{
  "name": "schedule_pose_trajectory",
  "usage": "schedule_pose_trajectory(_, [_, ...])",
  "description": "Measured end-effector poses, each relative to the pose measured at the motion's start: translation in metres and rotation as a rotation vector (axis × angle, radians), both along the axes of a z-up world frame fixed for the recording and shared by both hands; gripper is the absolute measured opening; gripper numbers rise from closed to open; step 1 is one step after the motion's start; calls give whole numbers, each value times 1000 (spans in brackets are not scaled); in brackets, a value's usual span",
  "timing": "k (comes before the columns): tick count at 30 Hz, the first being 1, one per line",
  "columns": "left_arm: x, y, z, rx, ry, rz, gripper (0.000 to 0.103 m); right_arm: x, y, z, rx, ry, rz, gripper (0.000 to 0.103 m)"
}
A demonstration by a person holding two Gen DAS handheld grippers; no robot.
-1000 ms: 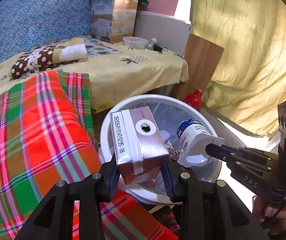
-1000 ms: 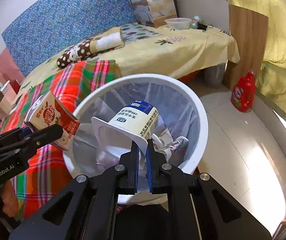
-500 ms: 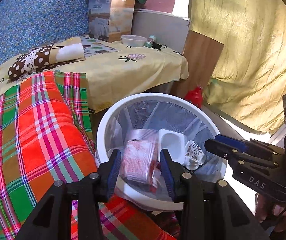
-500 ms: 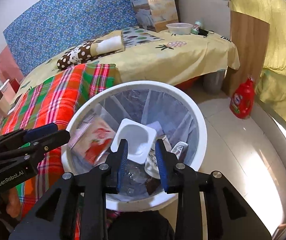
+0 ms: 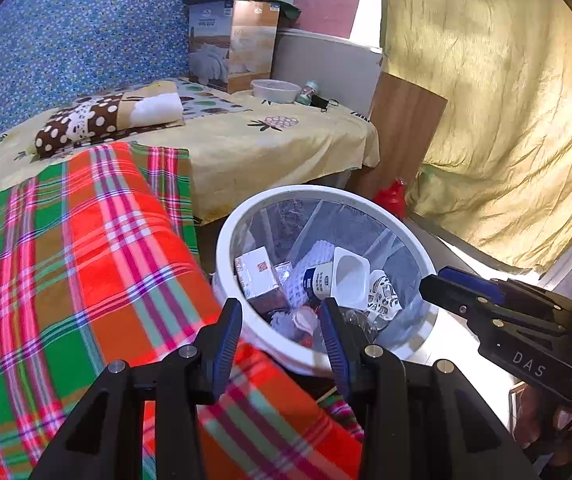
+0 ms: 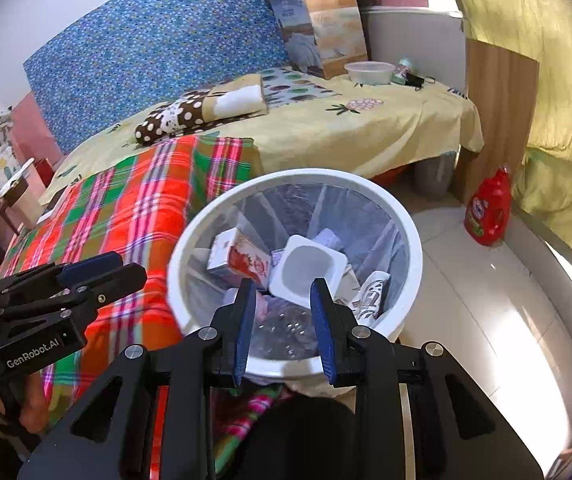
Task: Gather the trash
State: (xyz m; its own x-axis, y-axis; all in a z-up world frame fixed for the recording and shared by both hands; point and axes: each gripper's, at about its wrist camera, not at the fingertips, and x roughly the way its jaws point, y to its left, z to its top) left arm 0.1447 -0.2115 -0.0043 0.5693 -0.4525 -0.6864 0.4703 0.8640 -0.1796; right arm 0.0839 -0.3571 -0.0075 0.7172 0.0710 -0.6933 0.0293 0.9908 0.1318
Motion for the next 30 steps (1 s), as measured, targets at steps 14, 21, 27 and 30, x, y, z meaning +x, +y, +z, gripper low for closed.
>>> schedule_pose_trajectory(14, [-46, 51, 14, -4, -40, 109, 40, -32, 41, 9, -22, -43, 70, 31])
schedule_pose_trajectory(21, [-70, 74, 18, 2, -57, 153, 40, -45, 58, 9, -35, -58, 115, 31])
schedule_pose_trajectory(27, [-87, 88, 18, 8, -64, 192, 40, -57, 68, 7, -31, -59, 134, 31])
schedule_pose_trajectory(30, [-92, 96, 20, 11, -70, 209, 40, -62, 72, 9, -34, -63, 140, 31])
